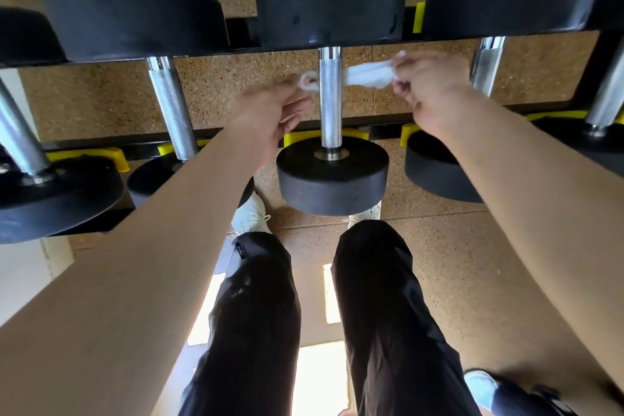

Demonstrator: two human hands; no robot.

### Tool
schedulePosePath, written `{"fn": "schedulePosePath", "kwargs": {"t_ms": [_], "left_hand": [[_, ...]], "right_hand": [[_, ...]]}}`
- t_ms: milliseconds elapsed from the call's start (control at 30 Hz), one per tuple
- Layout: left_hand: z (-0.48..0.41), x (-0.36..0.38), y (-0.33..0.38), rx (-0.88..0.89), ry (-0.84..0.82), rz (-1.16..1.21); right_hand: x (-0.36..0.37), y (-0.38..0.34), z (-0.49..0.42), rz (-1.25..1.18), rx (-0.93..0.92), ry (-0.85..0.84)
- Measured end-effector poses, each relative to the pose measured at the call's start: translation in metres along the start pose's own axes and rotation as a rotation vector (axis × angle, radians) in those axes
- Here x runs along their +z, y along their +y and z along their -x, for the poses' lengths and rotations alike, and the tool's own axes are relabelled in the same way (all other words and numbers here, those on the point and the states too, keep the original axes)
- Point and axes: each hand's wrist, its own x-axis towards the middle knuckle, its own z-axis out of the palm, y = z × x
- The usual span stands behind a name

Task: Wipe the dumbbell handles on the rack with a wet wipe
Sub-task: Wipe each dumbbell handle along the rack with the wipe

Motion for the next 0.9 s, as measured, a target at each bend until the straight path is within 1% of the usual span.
{"fn": "schedulePosePath", "kwargs": {"t_ms": [33,67,133,200,233,300,400,433,467,500,533,600,633,700,733,767,800,833,867,900], "left_hand": [[0.001,0.002,0.004,-0.004,0.008,0.065],[0.001,0.002,0.007,-0.011,0.009,0.167],[0.001,-0.007,0.012,-0.009,-0.012,0.392],[0.001,-0.015,0.012,-0.008,-0.037,0.482],[0.001,-0.016,0.011,-0.005,-0.047,0.462],[0.003,-0.010,0.009,-0.008,-0.056,0.348],[0.006,0.008,0.012,-0.045,-0.129,0.134],[0.007,0.012,0.013,-0.048,-0.165,0.080],[0.008,0.013,0.015,-0.042,-0.191,0.052],[0.010,0.011,0.017,-0.026,-0.199,0.040],[0.013,0.005,0.017,-0.006,-0.194,0.049],[0.021,-0.012,0.018,0.053,-0.191,0.079],[0.026,-0.021,0.017,0.085,-0.200,0.082],[0.037,-0.037,0.016,0.140,-0.256,0.093],[0.043,-0.043,0.016,0.155,-0.297,0.116],[0.047,-0.049,0.015,0.158,-0.334,0.150],[0.051,-0.054,0.014,0.154,-0.359,0.193],[0.055,-0.058,0.014,0.144,-0.370,0.235],[0.058,-0.063,0.013,0.132,-0.373,0.269],[0.062,-0.067,0.012,0.122,-0.376,0.288]], "right_hand": [[0.001,-0.002,0.000,-0.103,0.045,-0.016],[0.007,-0.003,0.003,-0.180,0.086,-0.067],[0.026,-0.004,0.009,-0.285,0.141,-0.228],[0.041,-0.005,0.014,-0.414,0.225,-0.280],[0.041,-0.008,0.016,-0.461,0.262,-0.271],[0.029,-0.010,0.016,-0.592,0.307,-0.243],[0.001,-0.006,0.012,-0.909,0.362,-0.166],[-0.004,-0.004,0.012,-0.965,0.363,-0.157],[-0.005,-0.001,0.012,-0.971,0.359,-0.167],[-0.002,0.002,0.014,-0.925,0.356,-0.189],[0.004,0.005,0.017,-0.829,0.350,-0.223],[0.020,0.008,0.025,-0.566,0.299,-0.289],[0.027,0.009,0.029,-0.441,0.242,-0.291],[0.037,0.010,0.035,-0.225,0.115,-0.218],[0.039,0.012,0.038,-0.111,0.031,-0.163],[0.038,0.015,0.043,0.032,-0.090,-0.099],[0.036,0.020,0.049,0.184,-0.246,-0.033],[0.034,0.023,0.058,0.307,-0.402,-0.022],[0.035,0.025,0.068,0.394,-0.526,-0.088],[0.037,0.028,0.079,0.450,-0.597,-0.214]]}}
